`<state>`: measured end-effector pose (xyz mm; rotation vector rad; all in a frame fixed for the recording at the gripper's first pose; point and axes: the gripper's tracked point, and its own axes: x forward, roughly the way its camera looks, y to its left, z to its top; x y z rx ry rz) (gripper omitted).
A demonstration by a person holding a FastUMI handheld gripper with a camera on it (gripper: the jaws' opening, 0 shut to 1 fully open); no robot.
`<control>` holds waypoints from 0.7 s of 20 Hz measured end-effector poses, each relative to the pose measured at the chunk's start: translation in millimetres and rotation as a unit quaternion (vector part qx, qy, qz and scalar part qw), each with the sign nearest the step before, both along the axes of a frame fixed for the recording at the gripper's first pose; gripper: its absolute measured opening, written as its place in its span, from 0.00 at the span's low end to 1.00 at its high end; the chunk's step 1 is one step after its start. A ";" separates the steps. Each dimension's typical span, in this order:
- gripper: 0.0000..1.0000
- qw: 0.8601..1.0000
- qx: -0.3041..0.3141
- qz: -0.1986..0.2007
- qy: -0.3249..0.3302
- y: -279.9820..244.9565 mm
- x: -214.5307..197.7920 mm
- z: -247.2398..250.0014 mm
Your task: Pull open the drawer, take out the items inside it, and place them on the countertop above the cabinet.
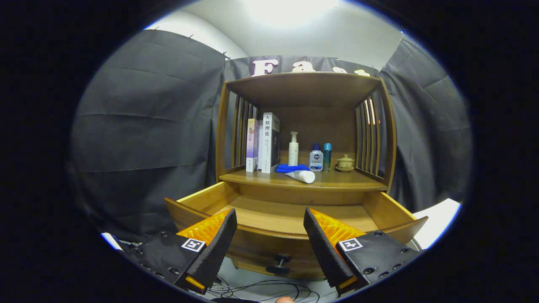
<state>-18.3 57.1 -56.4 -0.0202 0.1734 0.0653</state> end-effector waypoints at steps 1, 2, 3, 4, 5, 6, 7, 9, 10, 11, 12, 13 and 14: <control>0.99 1.000 0.001 -0.004 -0.002 -0.9 -4.5 -4.6; 0.99 1.000 -0.002 -0.007 -0.002 -2.0 -6.2 -10.4; 0.99 1.000 -0.006 -0.010 0.002 -3.6 -10.0 -18.4; 0.99 1.000 -0.009 -0.010 0.006 -3.5 -13.9 -25.9; 0.99 1.000 -0.014 -0.009 0.012 -2.8 -16.6 -34.1; 0.99 1.000 -0.022 -0.009 0.019 -3.7 -21.2 -43.2; 0.99 0.999 -0.028 -0.011 0.024 -6.0 -25.0 -51.4; 0.99 0.999 -0.038 -0.017 0.030 -8.5 -28.2 -66.6; 0.99 0.998 -0.043 -0.021 0.034 -10.7 -29.2 -75.4; 0.99 0.998 -0.049 -0.024 0.040 -12.4 -28.9 -84.4; 1.00 0.997 -0.054 -0.026 0.049 -13.6 -28.5 -93.7; 1.00 0.996 -0.056 -0.027 0.058 -14.0 -28.8 -101.7; 1.00 0.996 -0.058 -0.031 0.066 -16.2 -27.5 -109.1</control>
